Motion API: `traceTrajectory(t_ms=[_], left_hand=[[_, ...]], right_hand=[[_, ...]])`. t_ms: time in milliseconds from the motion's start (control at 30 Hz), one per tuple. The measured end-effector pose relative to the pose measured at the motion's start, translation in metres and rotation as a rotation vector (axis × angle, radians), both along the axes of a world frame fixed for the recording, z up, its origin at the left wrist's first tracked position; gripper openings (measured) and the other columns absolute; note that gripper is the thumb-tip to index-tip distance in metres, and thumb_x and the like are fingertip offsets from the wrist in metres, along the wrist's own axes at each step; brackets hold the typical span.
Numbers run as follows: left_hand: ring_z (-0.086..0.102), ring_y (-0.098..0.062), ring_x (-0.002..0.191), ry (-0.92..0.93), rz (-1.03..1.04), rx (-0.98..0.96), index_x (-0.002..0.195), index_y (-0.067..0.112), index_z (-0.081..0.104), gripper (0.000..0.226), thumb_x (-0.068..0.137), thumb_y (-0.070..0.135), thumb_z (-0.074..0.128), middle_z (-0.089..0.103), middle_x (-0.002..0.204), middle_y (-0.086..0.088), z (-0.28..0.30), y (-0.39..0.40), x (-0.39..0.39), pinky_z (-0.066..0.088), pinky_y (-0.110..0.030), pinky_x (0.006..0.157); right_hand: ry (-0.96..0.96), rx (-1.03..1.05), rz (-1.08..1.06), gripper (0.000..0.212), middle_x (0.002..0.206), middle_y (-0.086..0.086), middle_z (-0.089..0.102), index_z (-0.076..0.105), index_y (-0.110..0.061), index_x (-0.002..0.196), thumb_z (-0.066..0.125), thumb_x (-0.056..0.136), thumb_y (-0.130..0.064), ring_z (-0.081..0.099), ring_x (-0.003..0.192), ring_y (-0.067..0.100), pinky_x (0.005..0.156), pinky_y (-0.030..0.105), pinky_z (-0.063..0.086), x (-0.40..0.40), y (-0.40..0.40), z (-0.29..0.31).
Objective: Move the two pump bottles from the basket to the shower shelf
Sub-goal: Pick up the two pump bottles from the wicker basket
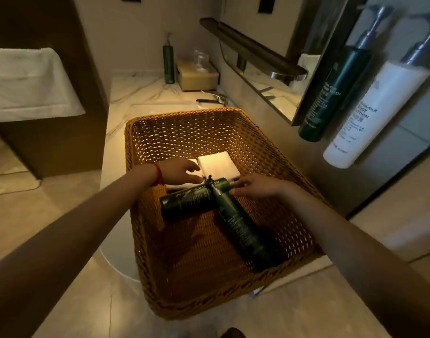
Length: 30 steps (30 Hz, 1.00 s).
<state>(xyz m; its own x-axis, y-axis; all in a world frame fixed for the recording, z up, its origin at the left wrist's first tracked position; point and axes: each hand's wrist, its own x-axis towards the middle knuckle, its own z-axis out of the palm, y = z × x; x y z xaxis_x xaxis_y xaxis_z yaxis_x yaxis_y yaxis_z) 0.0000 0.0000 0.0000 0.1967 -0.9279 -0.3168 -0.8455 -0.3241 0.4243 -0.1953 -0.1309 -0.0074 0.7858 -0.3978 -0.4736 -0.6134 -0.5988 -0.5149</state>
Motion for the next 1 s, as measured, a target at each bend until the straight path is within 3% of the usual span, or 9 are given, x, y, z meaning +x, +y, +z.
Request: traceTrajectory(t_ms=[133, 267, 433, 500, 600, 700, 867, 1000], left_hand=[[0.045, -0.025, 0.120, 0.076, 0.000, 0.143, 0.129, 0.009, 0.041, 0.054, 0.085, 0.040, 0.049, 0.046, 0.137, -0.013, -0.005, -0.021, 0.014, 0.035, -0.032, 0.098], [0.045, -0.025, 0.120, 0.107, 0.019, 0.169, 0.128, 0.010, 0.042, 0.055, 0.084, 0.041, 0.050, 0.046, 0.137, -0.012, -0.011, -0.038, 0.027, 0.036, -0.035, 0.100], [0.046, -0.025, 0.118, 0.108, 0.021, 0.220, 0.127, 0.014, 0.044, 0.056, 0.082, 0.045, 0.052, 0.047, 0.135, -0.011, -0.023, -0.042, 0.037, 0.036, -0.037, 0.101], [0.044, -0.024, 0.120, 0.119, 0.017, 0.244, 0.127, 0.016, 0.043, 0.056, 0.081, 0.046, 0.052, 0.046, 0.136, -0.010, -0.024, -0.042, 0.037, 0.035, -0.038, 0.103], [0.049, -0.022, 0.115, 0.132, -0.002, 0.262, 0.127, 0.016, 0.044, 0.055, 0.081, 0.046, 0.051, 0.049, 0.133, -0.009, -0.023, -0.042, 0.033, 0.038, -0.038, 0.102], [0.055, -0.020, 0.105, 0.148, -0.016, 0.291, 0.127, 0.016, 0.044, 0.055, 0.082, 0.045, 0.051, 0.053, 0.128, -0.009, -0.021, -0.046, 0.026, 0.043, -0.038, 0.097], [0.045, -0.026, 0.119, 0.037, -0.035, 0.366, 0.131, 0.014, 0.038, 0.056, 0.083, 0.038, 0.053, 0.048, 0.133, -0.012, -0.032, -0.057, 0.005, 0.037, -0.040, 0.100], [0.049, -0.027, 0.114, -0.067, -0.035, 0.380, 0.129, 0.011, 0.041, 0.055, 0.081, 0.033, 0.056, 0.052, 0.128, -0.014, -0.048, -0.067, -0.010, 0.041, -0.039, 0.096]], right_hand=[[0.127, 0.069, -0.001, 0.048, 0.131, 0.013, 0.050, 0.048, -0.012, 0.124, 0.053, 0.086, -0.041, 0.049, 0.107, 0.021, 0.087, 0.032, 0.038, 0.012, -0.003, -0.018], [0.203, 0.203, -0.074, 0.061, 0.135, 0.015, 0.047, 0.040, -0.008, 0.130, 0.063, 0.081, -0.036, 0.050, 0.115, 0.028, 0.093, 0.036, 0.043, 0.023, -0.007, -0.040], [0.209, 0.326, -0.159, 0.061, 0.129, 0.013, 0.052, 0.044, -0.011, 0.125, 0.071, 0.074, -0.033, 0.054, 0.097, 0.020, 0.076, 0.032, 0.047, 0.026, -0.008, -0.055], [0.173, 0.336, -0.156, 0.063, 0.126, 0.011, 0.054, 0.046, -0.011, 0.125, 0.072, 0.072, -0.034, 0.055, 0.099, 0.021, 0.079, 0.034, 0.047, 0.027, -0.012, -0.049], [0.046, 0.349, -0.182, 0.060, 0.112, 0.003, 0.060, 0.051, -0.015, 0.120, 0.072, 0.068, -0.038, 0.056, 0.092, 0.016, 0.070, 0.030, 0.044, 0.023, -0.022, -0.019], [-0.159, 0.435, -0.259, 0.044, 0.096, -0.006, 0.061, 0.057, -0.027, 0.097, 0.070, 0.058, -0.043, 0.059, 0.083, 0.008, 0.059, 0.024, 0.045, 0.012, -0.032, 0.019], [-0.320, 0.478, -0.365, 0.057, 0.102, 0.003, 0.063, 0.057, -0.027, 0.094, 0.073, 0.044, -0.049, 0.059, 0.094, 0.021, 0.066, 0.033, 0.047, -0.007, -0.045, 0.041], [-0.342, 0.486, -0.336, 0.058, 0.099, 0.000, 0.065, 0.058, -0.028, 0.094, 0.074, 0.042, -0.048, 0.062, 0.090, 0.017, 0.062, 0.029, 0.048, -0.018, -0.043, 0.040]])
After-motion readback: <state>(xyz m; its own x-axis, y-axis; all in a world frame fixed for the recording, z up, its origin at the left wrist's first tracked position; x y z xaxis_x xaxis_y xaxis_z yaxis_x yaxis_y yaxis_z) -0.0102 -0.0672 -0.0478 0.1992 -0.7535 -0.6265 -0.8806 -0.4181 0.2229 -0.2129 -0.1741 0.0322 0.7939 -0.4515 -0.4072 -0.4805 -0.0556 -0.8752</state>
